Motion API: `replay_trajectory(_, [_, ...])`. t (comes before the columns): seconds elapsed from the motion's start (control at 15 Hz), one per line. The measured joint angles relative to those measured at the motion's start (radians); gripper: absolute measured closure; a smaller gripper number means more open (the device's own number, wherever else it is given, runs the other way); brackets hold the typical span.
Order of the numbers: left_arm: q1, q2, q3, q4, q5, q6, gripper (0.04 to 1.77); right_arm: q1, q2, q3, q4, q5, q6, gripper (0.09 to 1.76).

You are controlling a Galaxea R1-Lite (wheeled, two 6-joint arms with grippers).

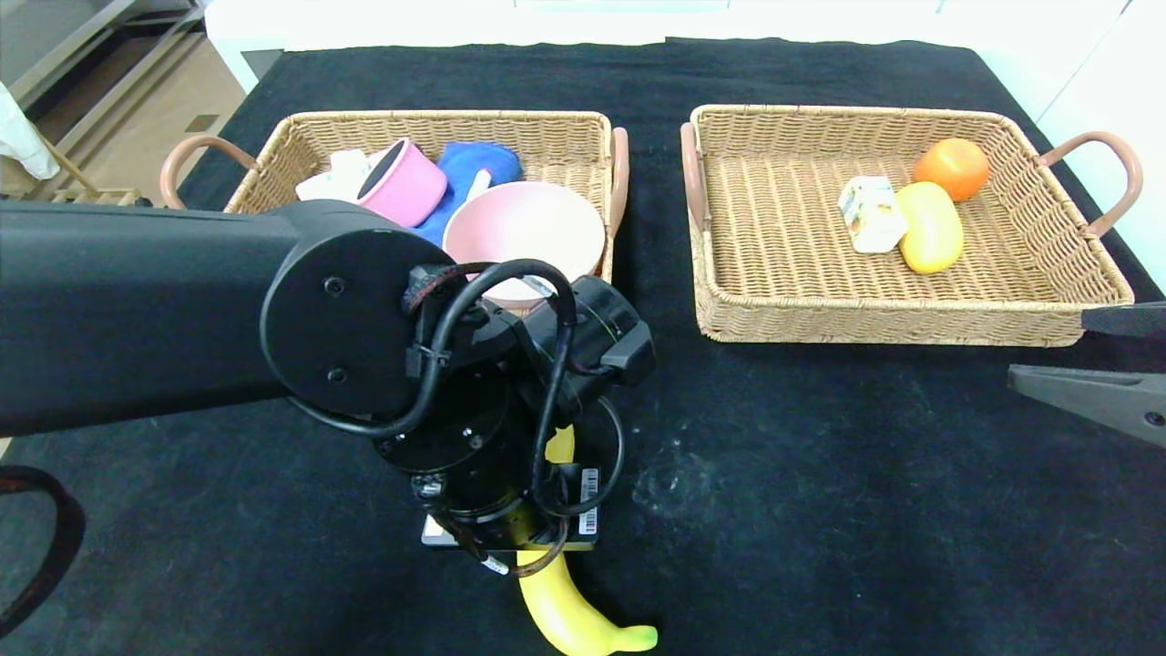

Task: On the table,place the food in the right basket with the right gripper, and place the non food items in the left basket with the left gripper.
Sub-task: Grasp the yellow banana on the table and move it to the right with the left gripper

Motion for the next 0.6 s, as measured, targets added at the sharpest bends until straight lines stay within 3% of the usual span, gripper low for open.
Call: replay_trajectory(0.6, [-0.029, -0.04, -0.06, -0.006, -0.009, 0.044, 1.21, 0.0, 0.0, 0.0, 0.0, 0.0, 0.0, 0.14])
